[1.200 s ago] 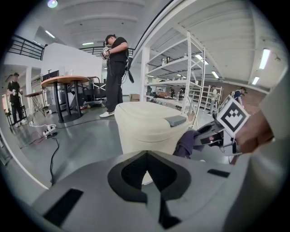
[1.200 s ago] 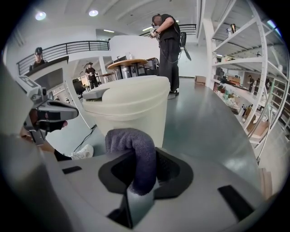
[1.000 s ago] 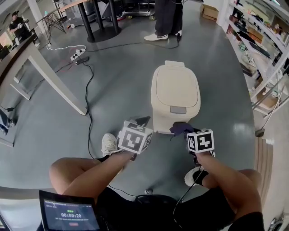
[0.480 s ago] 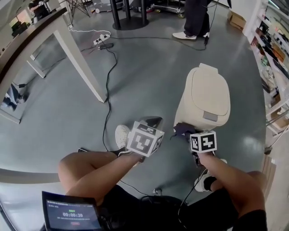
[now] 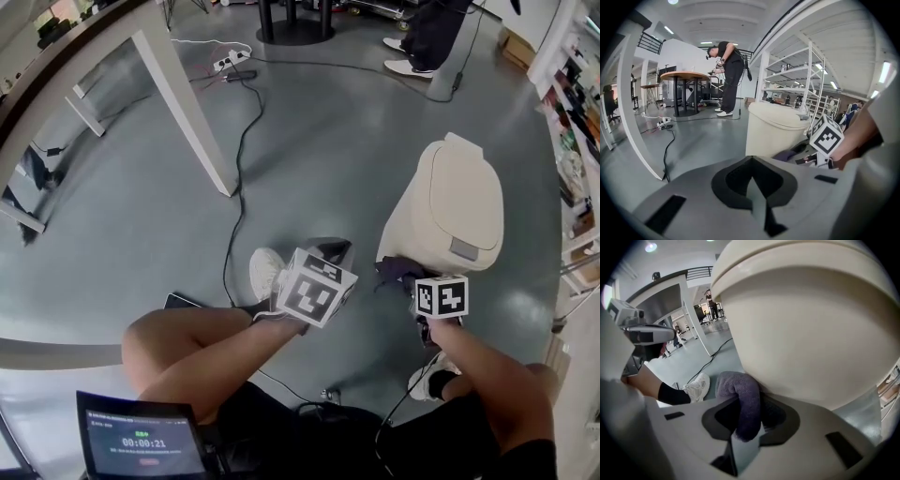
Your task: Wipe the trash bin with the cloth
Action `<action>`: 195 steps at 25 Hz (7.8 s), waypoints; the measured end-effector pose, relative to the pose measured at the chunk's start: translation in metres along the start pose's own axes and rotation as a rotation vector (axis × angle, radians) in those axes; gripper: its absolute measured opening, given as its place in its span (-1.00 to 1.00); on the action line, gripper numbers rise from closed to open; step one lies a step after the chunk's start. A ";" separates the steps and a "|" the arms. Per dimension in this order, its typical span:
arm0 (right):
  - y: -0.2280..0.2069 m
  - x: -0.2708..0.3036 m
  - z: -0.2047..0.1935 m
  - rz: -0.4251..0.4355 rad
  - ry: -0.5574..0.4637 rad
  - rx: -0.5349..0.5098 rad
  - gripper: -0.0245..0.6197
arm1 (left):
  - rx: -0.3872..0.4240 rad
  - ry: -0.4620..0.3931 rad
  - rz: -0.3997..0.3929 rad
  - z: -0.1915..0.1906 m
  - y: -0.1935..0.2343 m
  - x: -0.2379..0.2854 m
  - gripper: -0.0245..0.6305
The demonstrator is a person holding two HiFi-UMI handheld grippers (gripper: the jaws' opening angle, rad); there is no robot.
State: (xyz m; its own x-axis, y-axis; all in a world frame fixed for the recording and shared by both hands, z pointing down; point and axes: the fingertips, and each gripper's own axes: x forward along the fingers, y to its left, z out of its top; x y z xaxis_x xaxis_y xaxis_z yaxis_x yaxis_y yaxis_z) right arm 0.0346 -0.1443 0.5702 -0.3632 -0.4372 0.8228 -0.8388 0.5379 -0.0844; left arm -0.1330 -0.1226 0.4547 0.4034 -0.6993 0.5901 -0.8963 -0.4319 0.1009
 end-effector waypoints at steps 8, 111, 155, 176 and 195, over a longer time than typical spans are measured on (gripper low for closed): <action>-0.023 -0.020 -0.010 -0.013 0.001 0.029 -0.65 | 0.057 0.041 -0.034 -0.001 -0.025 0.009 -0.93; -0.100 -0.004 -0.097 -0.064 -0.224 0.404 -0.65 | 0.164 -0.044 -0.020 -0.049 -0.111 0.142 -0.93; -0.172 -0.116 0.029 -0.054 -0.832 -0.293 -0.65 | 0.226 -0.088 -0.152 0.027 -0.295 0.176 -0.93; -0.169 -0.021 -0.027 0.095 -0.500 -0.386 -0.65 | 0.175 0.034 -0.188 -0.031 -0.282 0.219 -0.93; -0.170 0.054 -0.078 0.104 -0.237 -0.440 -0.65 | 0.179 0.194 -0.219 -0.097 -0.286 0.248 -0.93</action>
State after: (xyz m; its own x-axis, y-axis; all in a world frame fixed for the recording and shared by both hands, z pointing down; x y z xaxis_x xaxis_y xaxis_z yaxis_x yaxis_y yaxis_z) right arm 0.1891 -0.2035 0.6727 -0.5608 -0.4894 0.6678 -0.5614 0.8176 0.1277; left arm 0.2059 -0.1176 0.6496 0.5246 -0.4654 0.7129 -0.7389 -0.6648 0.1097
